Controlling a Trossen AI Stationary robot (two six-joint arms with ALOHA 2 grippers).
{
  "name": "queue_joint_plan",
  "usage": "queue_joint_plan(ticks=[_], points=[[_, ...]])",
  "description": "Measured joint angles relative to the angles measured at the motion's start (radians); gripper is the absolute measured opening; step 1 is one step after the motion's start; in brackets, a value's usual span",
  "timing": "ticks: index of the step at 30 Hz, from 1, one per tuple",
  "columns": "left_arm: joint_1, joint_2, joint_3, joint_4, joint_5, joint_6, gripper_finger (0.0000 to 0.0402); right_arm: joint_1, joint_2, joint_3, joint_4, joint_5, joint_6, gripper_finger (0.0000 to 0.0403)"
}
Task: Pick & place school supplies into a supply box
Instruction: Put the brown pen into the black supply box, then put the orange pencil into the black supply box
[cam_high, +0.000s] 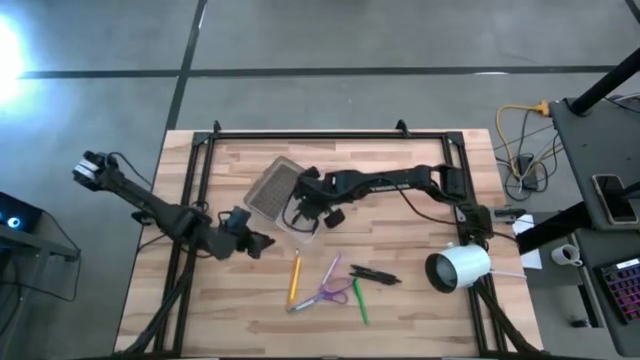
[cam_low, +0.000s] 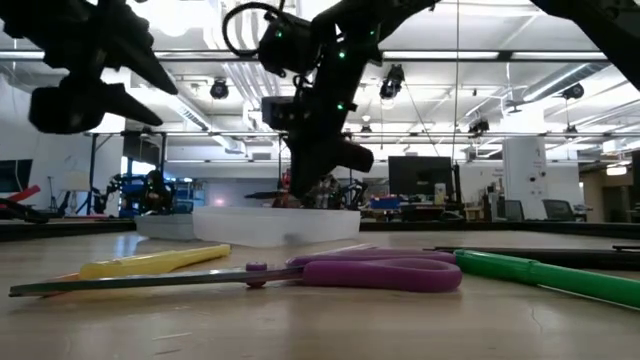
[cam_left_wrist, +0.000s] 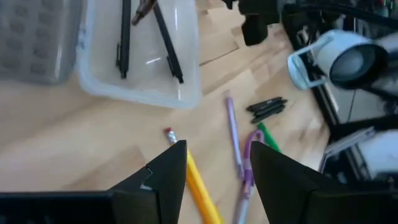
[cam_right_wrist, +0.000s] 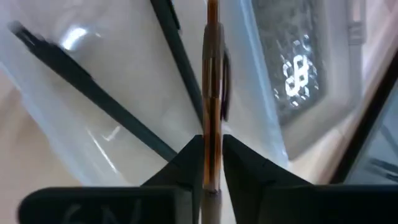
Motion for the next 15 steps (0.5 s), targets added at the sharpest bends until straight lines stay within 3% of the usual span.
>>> queue_joint_plan(ticks=[5, 8, 10, 15], points=[[-0.031, 0.127, 0.034, 0.019, -0.019, -0.104, 0.0161, 0.019, -0.009, 0.000, -0.015, -0.004, 0.078, 0.0113], [-0.034, 0.219, 0.099, 0.019, -0.004, -0.112, 0.0161, 0.028, -0.015, -0.001, -0.050, 0.061, 0.169, 0.0151], [-0.034, 0.294, 0.157, 0.014, 0.013, -0.111, 0.0161, 0.037, -0.046, -0.002, -0.098, 0.033, 0.250, 0.0172], [-0.026, 0.516, 0.362, -0.204, 0.054, -0.184, 0.0161, 0.056, -0.183, -0.053, -0.143, 0.003, 0.492, 0.0202]])
